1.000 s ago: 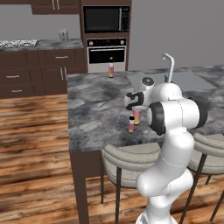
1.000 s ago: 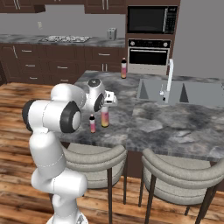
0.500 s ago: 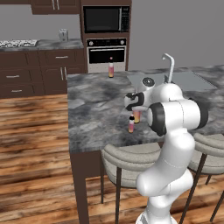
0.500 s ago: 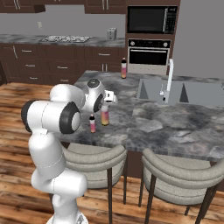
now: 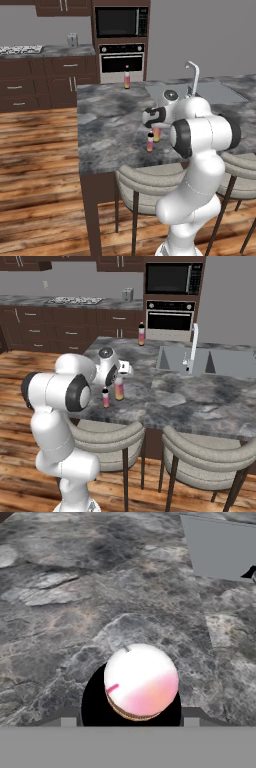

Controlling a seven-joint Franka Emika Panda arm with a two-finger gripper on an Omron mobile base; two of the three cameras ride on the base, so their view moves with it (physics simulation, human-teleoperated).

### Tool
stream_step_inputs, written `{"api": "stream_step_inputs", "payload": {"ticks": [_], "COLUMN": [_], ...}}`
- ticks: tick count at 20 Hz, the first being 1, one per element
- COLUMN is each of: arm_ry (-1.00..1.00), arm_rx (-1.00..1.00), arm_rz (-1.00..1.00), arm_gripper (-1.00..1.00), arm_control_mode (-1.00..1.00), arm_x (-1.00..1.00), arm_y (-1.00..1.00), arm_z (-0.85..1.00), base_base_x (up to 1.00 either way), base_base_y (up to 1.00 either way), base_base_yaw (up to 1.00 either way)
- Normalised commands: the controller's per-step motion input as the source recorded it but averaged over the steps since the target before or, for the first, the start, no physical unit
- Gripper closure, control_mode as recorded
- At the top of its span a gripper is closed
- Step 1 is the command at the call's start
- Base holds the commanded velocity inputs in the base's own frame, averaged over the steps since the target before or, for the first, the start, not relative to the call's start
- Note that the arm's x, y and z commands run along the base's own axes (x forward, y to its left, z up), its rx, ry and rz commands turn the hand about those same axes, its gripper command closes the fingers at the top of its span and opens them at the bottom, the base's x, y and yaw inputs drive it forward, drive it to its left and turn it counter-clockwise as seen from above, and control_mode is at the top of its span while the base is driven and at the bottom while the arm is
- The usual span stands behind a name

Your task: Place the large bottle from the dining counter next to the other large bottle outside the sink, and place the small bottle from the dining counter next to the other small bottle inside the sink.

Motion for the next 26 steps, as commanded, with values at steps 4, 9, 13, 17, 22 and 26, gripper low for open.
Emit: {"api": "stream_step_inputs", "payload": {"ticks": [4,9,13,17,22,26], "arm_ry": [0.00,0.00,0.00,0.00,0.00,0.00], "arm_rx": [0.00,0.00,0.00,0.00,0.00,0.00], "arm_rz": [0.01,0.00,0.00,0.00,0.00,0.00], "arm_gripper": [1.00,1.00,1.00,1.00,1.00,1.00], "arm_control_mode": [-1.00,-1.00,-1.00,-1.00,1.00,1.00], "arm_x": [-0.08,-0.01,0.00,0.00,0.00,0.00], "arm_y": [-0.09,-0.16,-0.04,0.00,0.00,0.00], "arm_z": [0.00,0.00,0.00,0.00,0.00,0.00], "base_base_x": [0.00,0.00,0.00,0.00,0.00,-0.31], "base_base_y": [0.00,0.00,0.00,0.00,0.00,0.00], "base_base_yaw": [0.00,0.00,0.00,0.00,0.00,0.01]}}
